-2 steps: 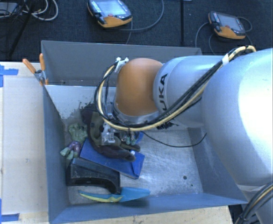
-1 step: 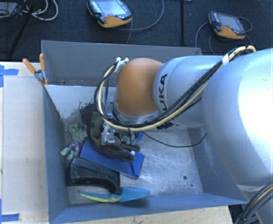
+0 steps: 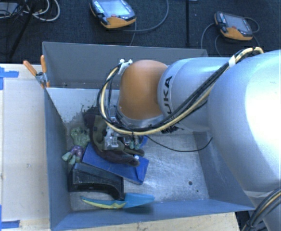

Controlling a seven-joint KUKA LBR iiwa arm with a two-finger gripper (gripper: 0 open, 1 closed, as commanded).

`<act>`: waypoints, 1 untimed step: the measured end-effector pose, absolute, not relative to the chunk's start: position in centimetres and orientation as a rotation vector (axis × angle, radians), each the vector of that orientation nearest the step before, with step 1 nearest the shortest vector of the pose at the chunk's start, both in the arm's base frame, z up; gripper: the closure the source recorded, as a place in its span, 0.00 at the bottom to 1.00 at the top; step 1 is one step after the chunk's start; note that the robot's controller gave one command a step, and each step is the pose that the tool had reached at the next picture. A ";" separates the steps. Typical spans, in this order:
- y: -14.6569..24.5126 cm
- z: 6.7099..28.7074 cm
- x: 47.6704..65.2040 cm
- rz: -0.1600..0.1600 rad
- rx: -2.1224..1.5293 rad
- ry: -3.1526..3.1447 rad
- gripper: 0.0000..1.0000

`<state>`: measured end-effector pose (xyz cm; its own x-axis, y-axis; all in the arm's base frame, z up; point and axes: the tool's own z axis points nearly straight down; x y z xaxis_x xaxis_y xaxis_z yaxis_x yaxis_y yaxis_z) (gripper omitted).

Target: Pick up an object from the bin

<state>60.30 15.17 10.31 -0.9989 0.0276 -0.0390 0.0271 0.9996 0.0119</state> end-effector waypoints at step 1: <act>15.2 10.3 60.3 0.018 0.043 3.102 1.00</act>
Offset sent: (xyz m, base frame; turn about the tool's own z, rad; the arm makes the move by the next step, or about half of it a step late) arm 0.0076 -0.0343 0.0794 -0.1860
